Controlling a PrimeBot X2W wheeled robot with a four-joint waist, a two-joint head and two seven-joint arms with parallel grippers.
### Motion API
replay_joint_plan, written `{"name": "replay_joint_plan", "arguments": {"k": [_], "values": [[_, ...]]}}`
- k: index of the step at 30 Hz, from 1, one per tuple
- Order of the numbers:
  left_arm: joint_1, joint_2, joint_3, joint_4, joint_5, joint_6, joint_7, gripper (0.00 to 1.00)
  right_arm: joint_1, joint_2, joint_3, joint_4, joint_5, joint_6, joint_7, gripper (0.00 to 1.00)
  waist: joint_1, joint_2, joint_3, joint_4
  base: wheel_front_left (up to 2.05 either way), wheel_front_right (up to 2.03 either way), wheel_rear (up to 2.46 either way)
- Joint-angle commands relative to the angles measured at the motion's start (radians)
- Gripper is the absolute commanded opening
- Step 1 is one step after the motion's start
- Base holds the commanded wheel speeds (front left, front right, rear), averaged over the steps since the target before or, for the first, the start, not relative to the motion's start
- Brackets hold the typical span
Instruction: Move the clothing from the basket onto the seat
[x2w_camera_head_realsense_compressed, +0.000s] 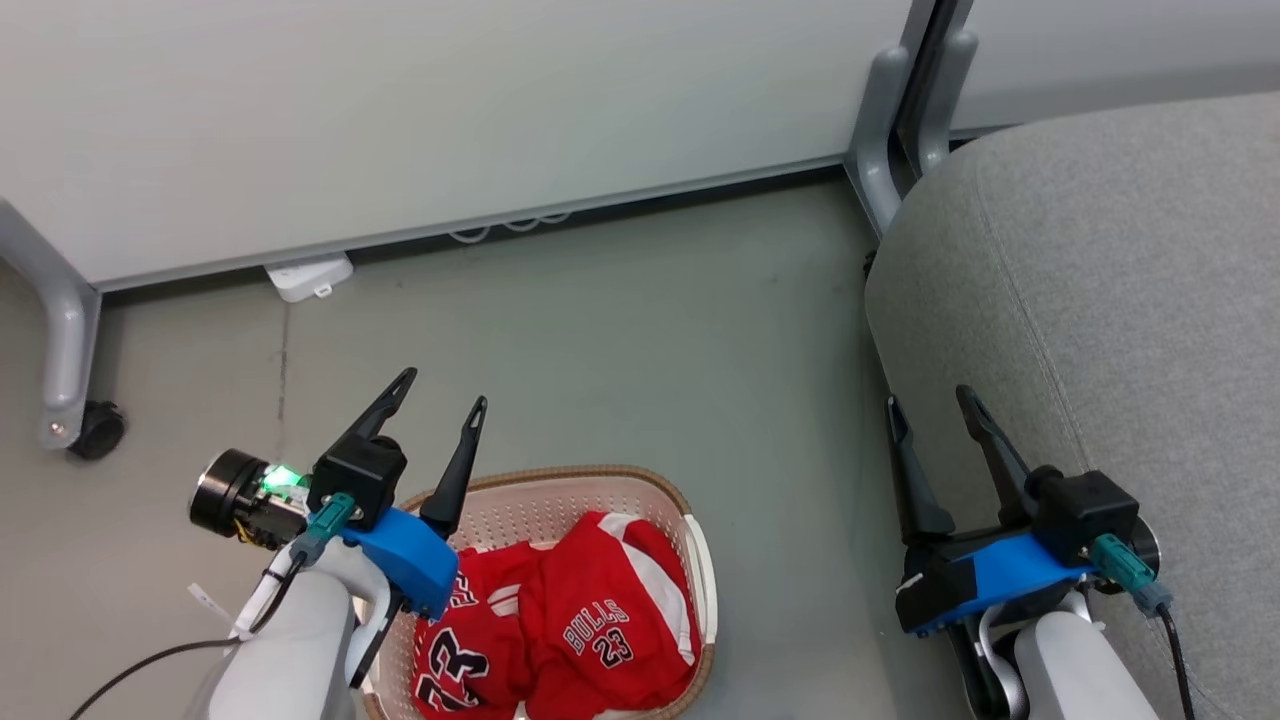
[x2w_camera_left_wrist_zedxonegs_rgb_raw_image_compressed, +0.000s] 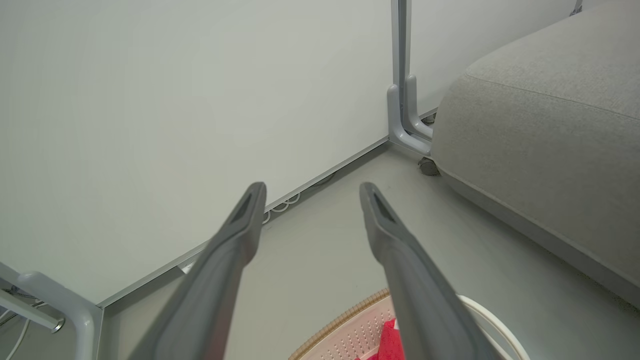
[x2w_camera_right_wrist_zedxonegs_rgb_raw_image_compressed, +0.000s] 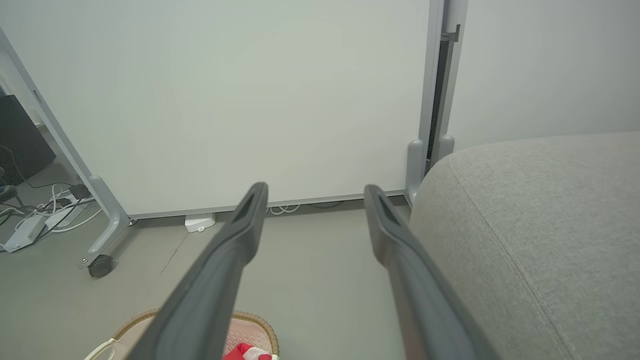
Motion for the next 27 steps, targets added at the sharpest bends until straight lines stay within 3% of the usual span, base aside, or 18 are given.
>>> {"name": "replay_joint_plan", "arguments": {"k": [1,13,27], "values": [[-0.043,0.018,-0.040,0.041,-0.009,-0.004,-0.003,1.00,-0.031,-0.002,0.003,-0.009,0.010,0.000,-0.005,1.00,-0.0001,0.0000,0.071,-0.033,0.00,0.00,0.00],[-0.223,0.105,-0.369,0.277,-0.098,-0.004,-0.003,1.00,-0.129,-0.002,0.013,-0.046,0.025,0.000,-0.003,1.00,-0.0001,0.0000,0.255,-0.078,0.00,0.00,0.00],[-0.360,0.136,-0.773,0.521,-0.210,-0.003,0.004,1.00,-0.239,-0.002,0.045,-0.084,0.054,0.000,-0.003,1.00,-0.0001,0.0000,0.435,-0.107,0.00,0.00,0.00]]}}
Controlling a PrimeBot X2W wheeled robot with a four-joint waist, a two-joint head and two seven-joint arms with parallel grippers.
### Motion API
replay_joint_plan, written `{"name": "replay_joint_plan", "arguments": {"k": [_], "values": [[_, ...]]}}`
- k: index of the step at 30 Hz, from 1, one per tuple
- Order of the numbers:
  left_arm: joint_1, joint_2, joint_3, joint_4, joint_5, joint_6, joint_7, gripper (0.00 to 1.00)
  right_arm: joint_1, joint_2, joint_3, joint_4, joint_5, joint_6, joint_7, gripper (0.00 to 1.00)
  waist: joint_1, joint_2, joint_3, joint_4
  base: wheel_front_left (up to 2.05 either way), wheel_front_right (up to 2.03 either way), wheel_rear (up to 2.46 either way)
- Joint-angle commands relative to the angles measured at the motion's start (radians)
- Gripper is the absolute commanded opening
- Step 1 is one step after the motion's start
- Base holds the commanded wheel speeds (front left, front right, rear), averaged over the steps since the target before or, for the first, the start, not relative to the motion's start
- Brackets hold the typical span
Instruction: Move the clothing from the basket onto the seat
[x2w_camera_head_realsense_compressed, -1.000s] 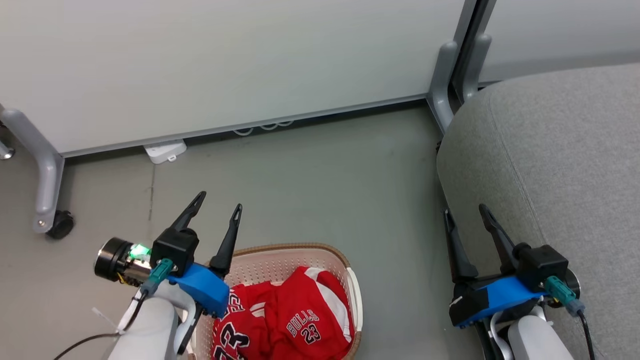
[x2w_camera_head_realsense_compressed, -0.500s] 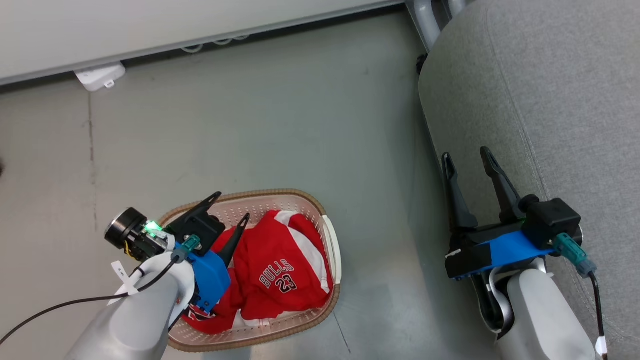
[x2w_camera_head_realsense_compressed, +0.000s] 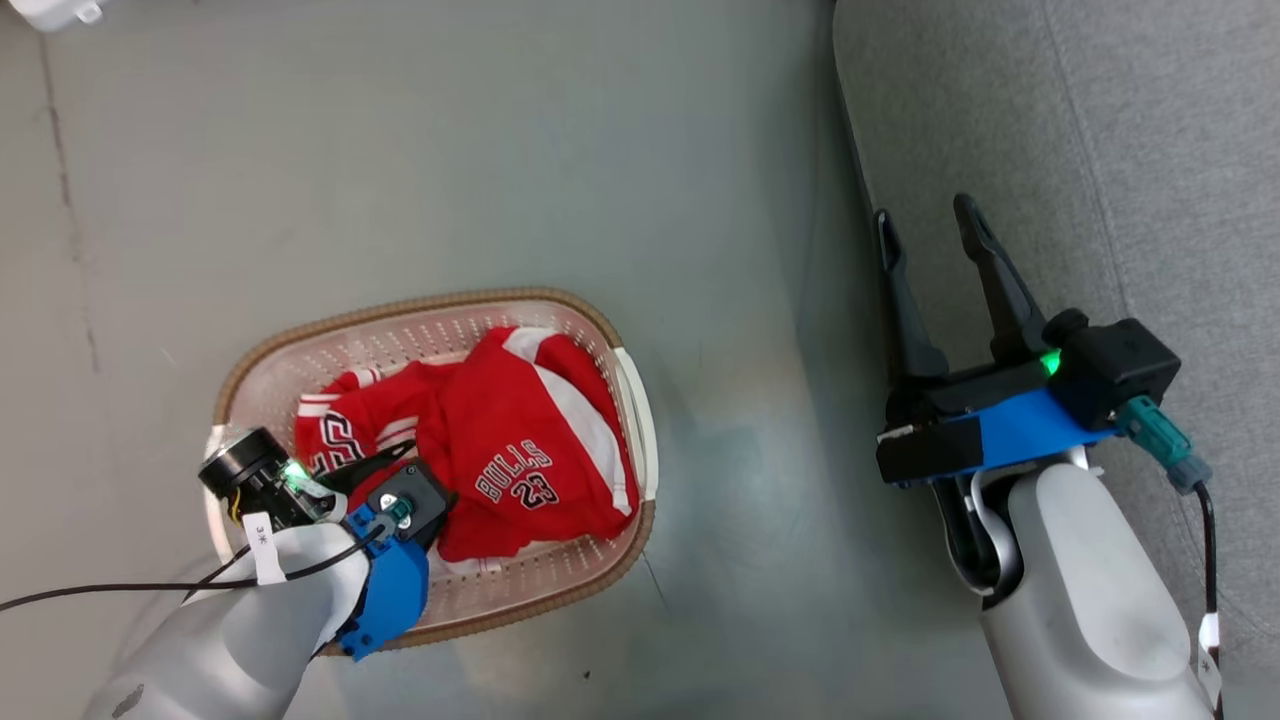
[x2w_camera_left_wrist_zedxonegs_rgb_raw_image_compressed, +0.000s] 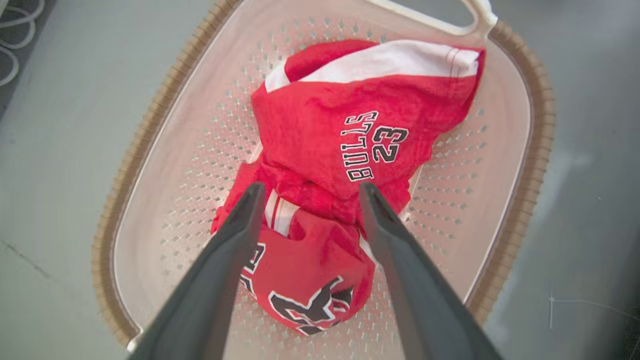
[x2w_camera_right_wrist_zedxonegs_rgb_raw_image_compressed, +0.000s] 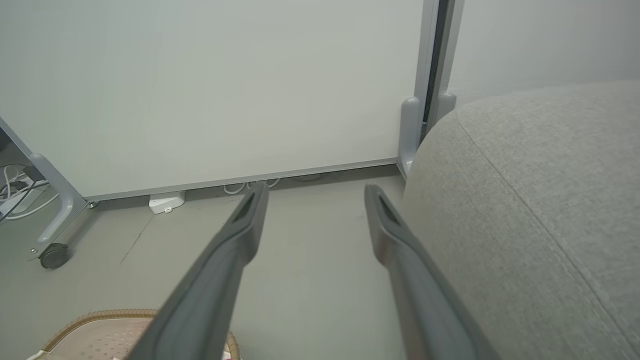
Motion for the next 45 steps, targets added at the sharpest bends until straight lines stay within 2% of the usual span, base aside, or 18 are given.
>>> {"name": "replay_joint_plan", "arguments": {"k": [1,5,9,16,25,26,27,38,45], "values": [[-0.017,0.011,-0.033,0.018,-0.012,0.001,0.009,1.00,-0.024,-0.001,0.005,-0.006,0.007,-0.001,0.000,1.00,-0.0002,0.0000,0.038,-0.012,0.00,0.00,0.00],[-0.048,0.026,-0.140,0.052,-0.042,0.001,0.035,1.00,-0.048,-0.001,0.011,-0.014,0.011,-0.001,0.000,1.00,-0.0002,0.0000,0.084,-0.023,0.00,0.00,0.00],[-0.079,0.046,-0.195,0.073,-0.068,0.001,0.069,1.00,-0.069,-0.001,0.014,-0.023,0.016,-0.001,0.000,1.00,-0.0002,0.0000,0.127,-0.031,0.00,0.00,0.00],[-0.133,0.065,-0.222,0.084,-0.071,0.001,0.097,1.00,-0.097,-0.001,0.012,-0.037,0.021,-0.001,0.000,1.00,-0.0002,0.0000,0.202,-0.040,0.00,0.00,0.00],[-0.174,0.058,-0.226,0.113,-0.012,0.001,0.169,1.00,-0.123,-0.001,0.006,-0.052,0.017,-0.001,0.000,1.00,-0.0002,0.0000,0.266,-0.032,0.00,0.00,0.00],[-0.173,0.056,-0.226,0.117,-0.008,0.001,0.180,0.39,-0.124,-0.001,0.007,-0.052,0.016,-0.001,0.000,1.00,-0.0002,0.0000,0.268,-0.031,0.00,0.00,0.00],[-0.174,0.054,-0.226,0.117,-0.005,0.001,0.183,0.00,-0.125,-0.001,0.007,-0.052,0.015,-0.001,0.000,1.00,-0.0002,0.0000,0.269,-0.029,0.00,0.00,0.00],[-0.154,0.039,-0.226,0.111,-0.011,0.001,0.174,0.00,-0.121,-0.001,0.008,-0.031,0.009,-0.001,0.000,1.00,-0.0002,0.0000,0.239,-0.022,0.00,0.00,0.00],[-0.134,0.004,-0.226,0.099,-0.035,0.001,0.139,0.00,-0.087,-0.001,-0.007,-0.018,-0.004,-0.001,0.000,1.00,-0.0002,0.0000,0.184,-0.004,0.00,0.00,0.00]]}}
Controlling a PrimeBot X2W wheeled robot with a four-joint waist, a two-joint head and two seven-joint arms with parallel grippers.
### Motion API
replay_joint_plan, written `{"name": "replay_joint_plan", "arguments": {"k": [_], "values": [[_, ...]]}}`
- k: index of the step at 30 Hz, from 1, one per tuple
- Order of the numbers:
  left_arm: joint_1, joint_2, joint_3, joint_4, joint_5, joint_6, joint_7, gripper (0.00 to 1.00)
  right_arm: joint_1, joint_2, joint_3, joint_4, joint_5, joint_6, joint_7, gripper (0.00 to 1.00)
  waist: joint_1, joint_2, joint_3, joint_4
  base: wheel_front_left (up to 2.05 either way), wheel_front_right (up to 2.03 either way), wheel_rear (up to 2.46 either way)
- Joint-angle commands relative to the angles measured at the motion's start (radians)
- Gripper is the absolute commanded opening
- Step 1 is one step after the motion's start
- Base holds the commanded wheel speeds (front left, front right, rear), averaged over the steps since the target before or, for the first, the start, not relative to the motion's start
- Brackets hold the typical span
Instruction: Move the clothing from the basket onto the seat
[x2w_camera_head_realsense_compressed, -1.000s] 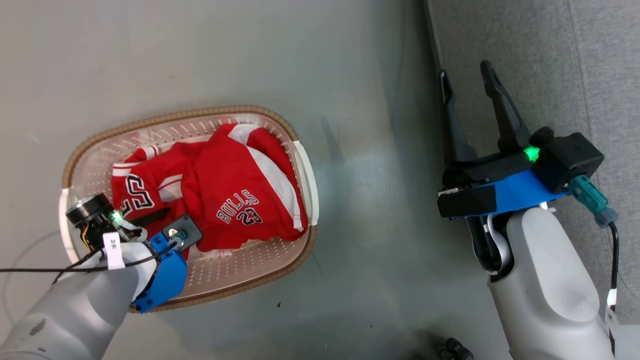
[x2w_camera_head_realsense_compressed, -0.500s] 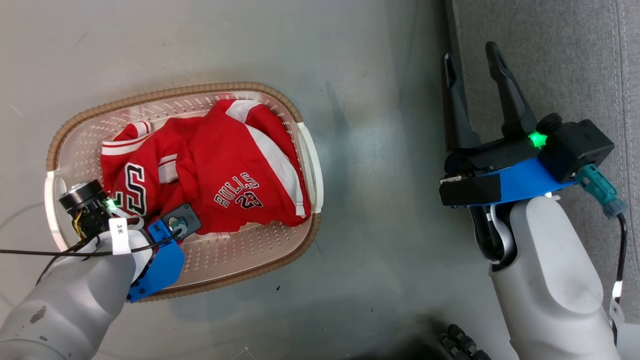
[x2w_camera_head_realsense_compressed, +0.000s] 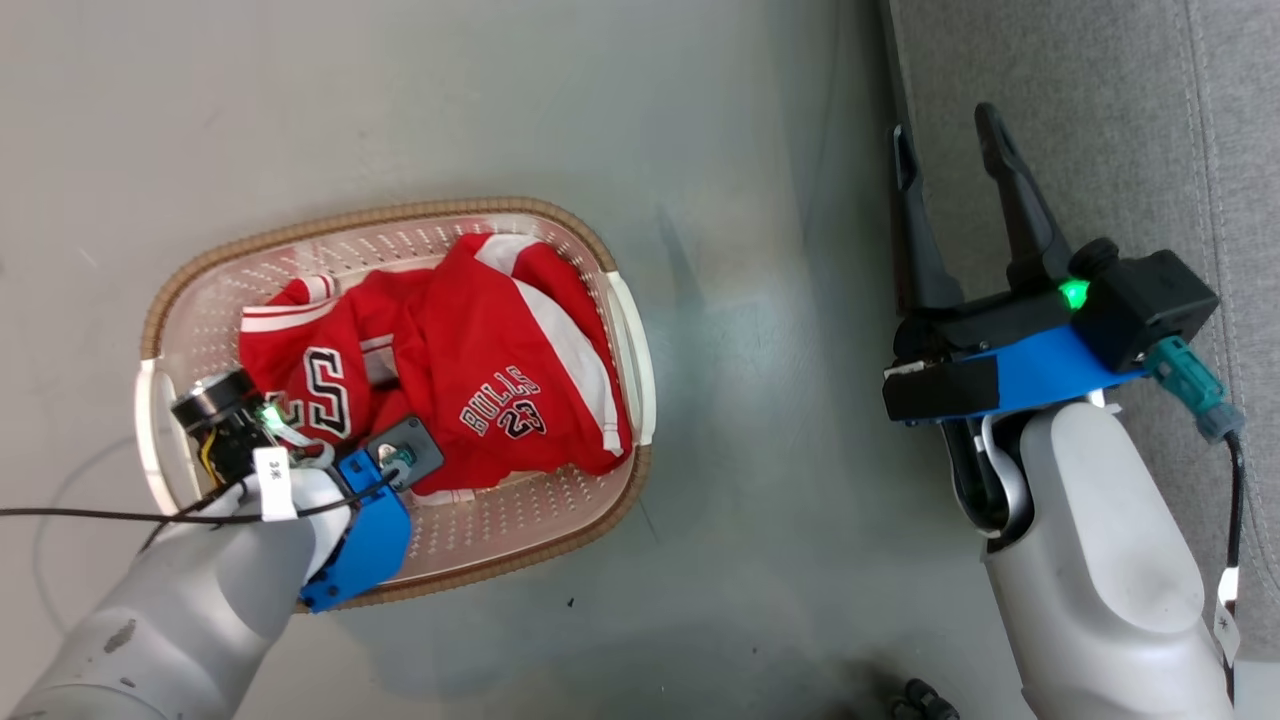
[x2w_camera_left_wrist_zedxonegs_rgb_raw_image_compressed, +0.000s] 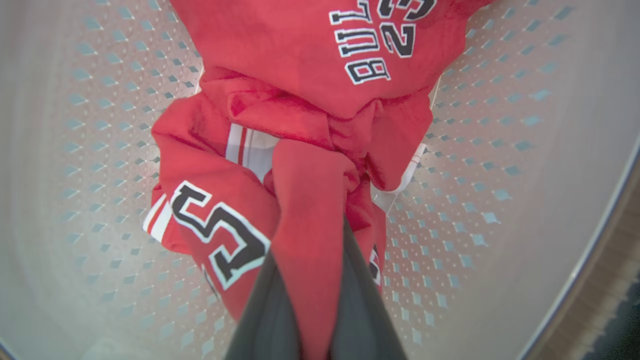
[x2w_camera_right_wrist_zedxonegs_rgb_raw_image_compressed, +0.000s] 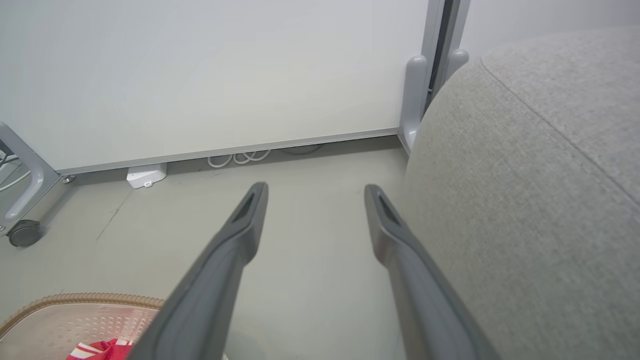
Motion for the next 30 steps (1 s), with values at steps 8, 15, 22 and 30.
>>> {"name": "replay_joint_plan", "arguments": {"k": [8,15,22,30], "values": [[0.047,-0.044,-0.002,-0.022,-0.010,0.001,-0.067,0.00,0.048,-0.001,-0.010,0.024,-0.016,-0.001,0.000,1.00,0.0000,0.0000,-0.107,0.034,0.00,0.00,0.00],[0.079,-0.095,-0.002,-0.050,-0.034,0.001,-0.123,0.00,0.096,-0.002,-0.024,0.051,-0.035,-0.001,0.000,1.00,0.0000,0.0000,-0.223,0.073,0.00,0.00,0.00],[0.107,-0.115,0.000,-0.109,-0.100,0.001,-0.152,0.00,0.146,-0.001,-0.030,0.074,-0.043,-0.001,0.000,1.00,0.0000,0.0000,-0.330,0.099,0.00,0.00,0.00],[0.141,-0.093,0.072,-0.300,-0.174,0.001,-0.153,0.00,0.204,-0.001,-0.038,0.095,-0.049,-0.001,0.000,1.00,0.0000,0.0000,-0.437,0.119,0.00,0.00,0.00]]}}
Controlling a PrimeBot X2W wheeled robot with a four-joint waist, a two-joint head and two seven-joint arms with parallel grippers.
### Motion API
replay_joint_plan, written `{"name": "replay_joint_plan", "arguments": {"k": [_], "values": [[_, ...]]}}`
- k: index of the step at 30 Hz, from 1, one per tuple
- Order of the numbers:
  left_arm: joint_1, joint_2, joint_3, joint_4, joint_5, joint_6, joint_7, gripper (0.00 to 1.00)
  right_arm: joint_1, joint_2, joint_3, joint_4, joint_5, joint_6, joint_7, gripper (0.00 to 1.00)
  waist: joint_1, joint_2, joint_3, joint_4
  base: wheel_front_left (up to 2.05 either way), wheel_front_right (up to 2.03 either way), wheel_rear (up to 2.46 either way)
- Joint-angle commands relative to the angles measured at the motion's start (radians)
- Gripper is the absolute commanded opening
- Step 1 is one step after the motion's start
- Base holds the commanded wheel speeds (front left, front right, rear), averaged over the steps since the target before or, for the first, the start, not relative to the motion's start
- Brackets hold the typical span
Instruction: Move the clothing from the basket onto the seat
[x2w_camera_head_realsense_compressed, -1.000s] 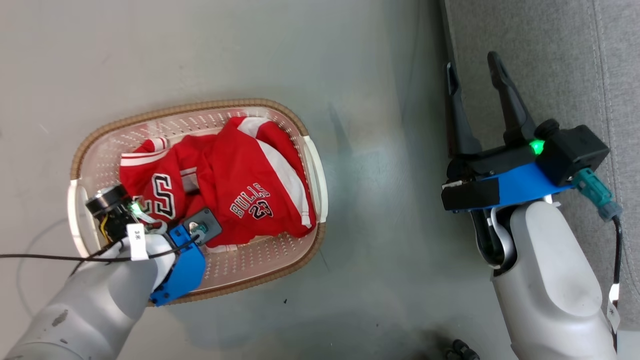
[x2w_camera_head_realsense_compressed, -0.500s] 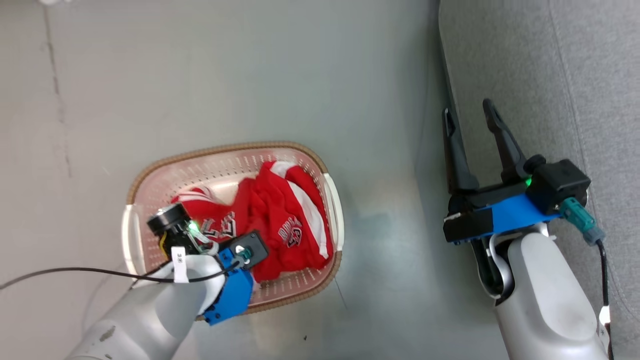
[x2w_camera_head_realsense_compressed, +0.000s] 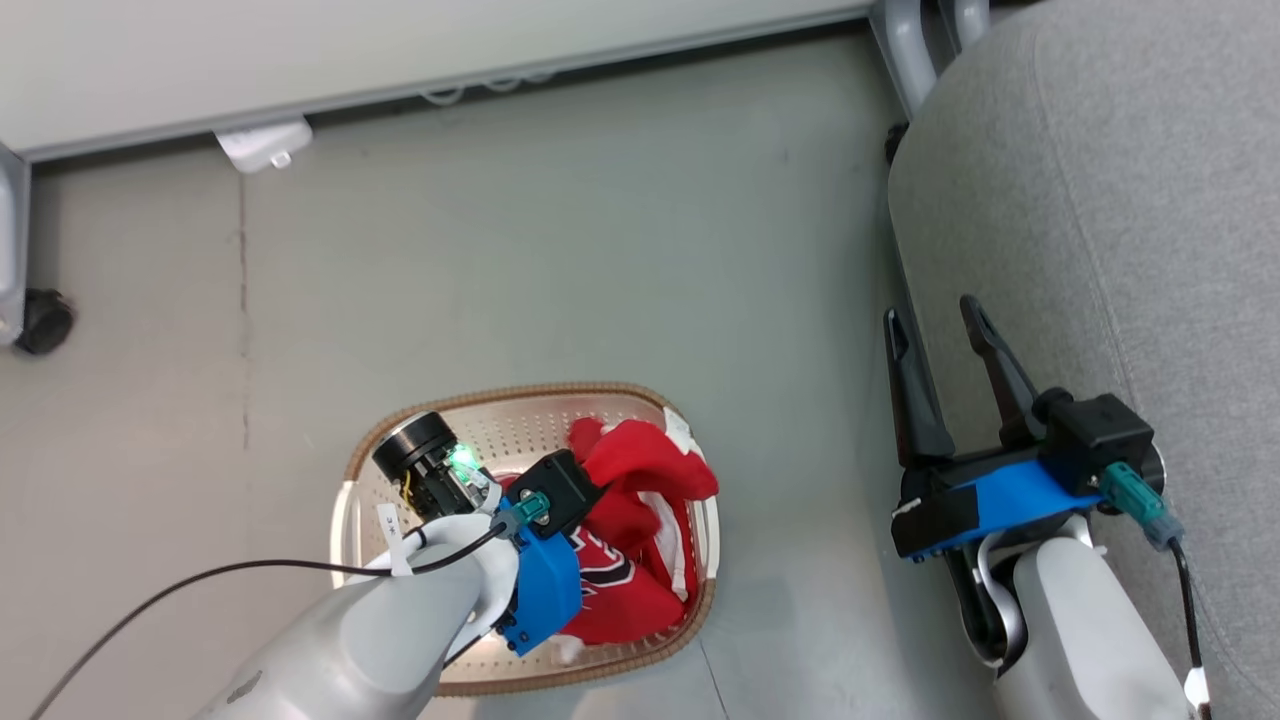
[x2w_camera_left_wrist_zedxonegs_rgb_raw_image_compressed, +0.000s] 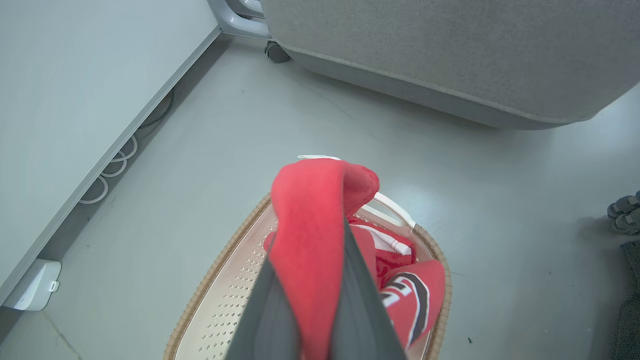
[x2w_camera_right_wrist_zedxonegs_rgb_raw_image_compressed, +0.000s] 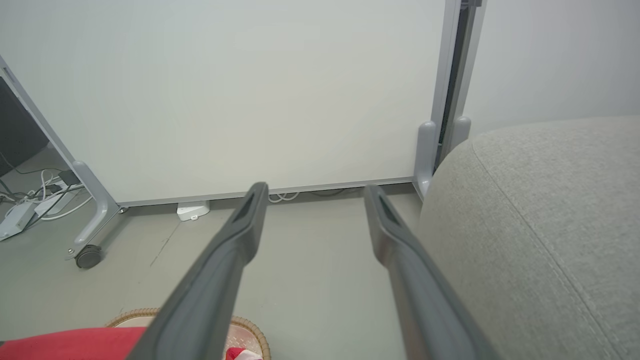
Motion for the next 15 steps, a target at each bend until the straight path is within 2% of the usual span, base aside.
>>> {"name": "replay_joint_plan", "arguments": {"k": [1,8,15], "values": [[0.018,0.009,0.016,-0.022,-0.006,0.001,-0.005,0.00,0.020,-0.002,-0.002,0.005,-0.002,-0.001,0.000,1.00,0.0002,0.0000,-0.041,0.011,0.00,0.00,0.00],[0.063,0.019,0.123,-0.163,-0.018,0.013,-0.005,0.00,0.084,-0.002,-0.013,0.021,-0.009,-0.001,0.000,1.00,0.0002,0.0000,-0.149,0.014,0.00,0.00,0.00],[0.078,0.014,0.189,-0.239,-0.011,0.018,-0.005,0.00,0.135,-0.002,-0.016,0.035,-0.023,-0.001,0.000,1.00,0.0002,0.0000,-0.237,0.012,0.00,0.00,0.00]]}}
